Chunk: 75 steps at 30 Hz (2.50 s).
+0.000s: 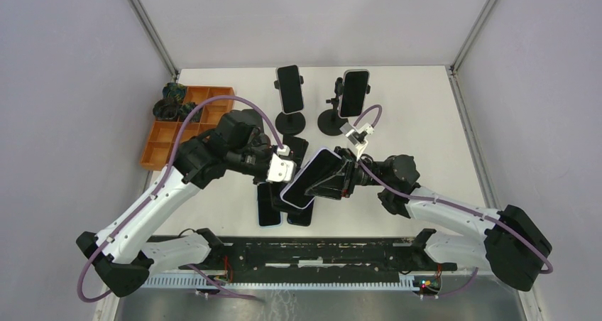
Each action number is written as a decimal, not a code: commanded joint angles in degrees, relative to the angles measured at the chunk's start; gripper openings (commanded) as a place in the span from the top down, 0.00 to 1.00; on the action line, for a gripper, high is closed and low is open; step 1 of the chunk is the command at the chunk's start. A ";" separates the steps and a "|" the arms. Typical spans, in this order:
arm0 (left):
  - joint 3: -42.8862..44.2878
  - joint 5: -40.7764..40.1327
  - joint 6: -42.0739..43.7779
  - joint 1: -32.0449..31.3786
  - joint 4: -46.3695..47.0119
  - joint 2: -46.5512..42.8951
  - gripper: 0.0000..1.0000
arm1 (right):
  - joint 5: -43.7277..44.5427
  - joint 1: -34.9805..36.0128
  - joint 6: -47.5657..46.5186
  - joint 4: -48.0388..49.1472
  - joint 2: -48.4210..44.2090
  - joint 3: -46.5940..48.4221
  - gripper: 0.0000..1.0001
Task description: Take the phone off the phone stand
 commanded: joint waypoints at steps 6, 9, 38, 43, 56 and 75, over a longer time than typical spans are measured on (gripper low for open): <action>2.38 -1.38 2.06 -0.14 0.69 -0.11 0.98 | 4.82 -0.54 -0.20 1.54 -4.40 1.62 0.66; 2.62 -2.19 2.47 -0.12 -0.04 -0.06 0.98 | 4.79 -0.86 -0.31 0.81 -5.51 1.29 0.67; -1.87 -8.01 15.48 -0.14 -6.28 -0.95 0.98 | 2.54 -8.76 -0.86 -5.55 -14.49 5.97 1.00; -2.63 -8.50 17.11 -0.08 -7.41 -1.05 0.98 | 2.43 -9.47 -0.98 -5.56 -14.37 7.48 1.00; 5.43 2.03 6.35 -0.07 -12.33 4.14 0.98 | 3.39 -9.48 8.36 5.50 -7.12 4.29 0.78; 5.86 -0.94 6.41 -0.06 -12.20 4.26 0.98 | 5.09 -9.64 6.84 -5.12 -9.88 3.07 1.00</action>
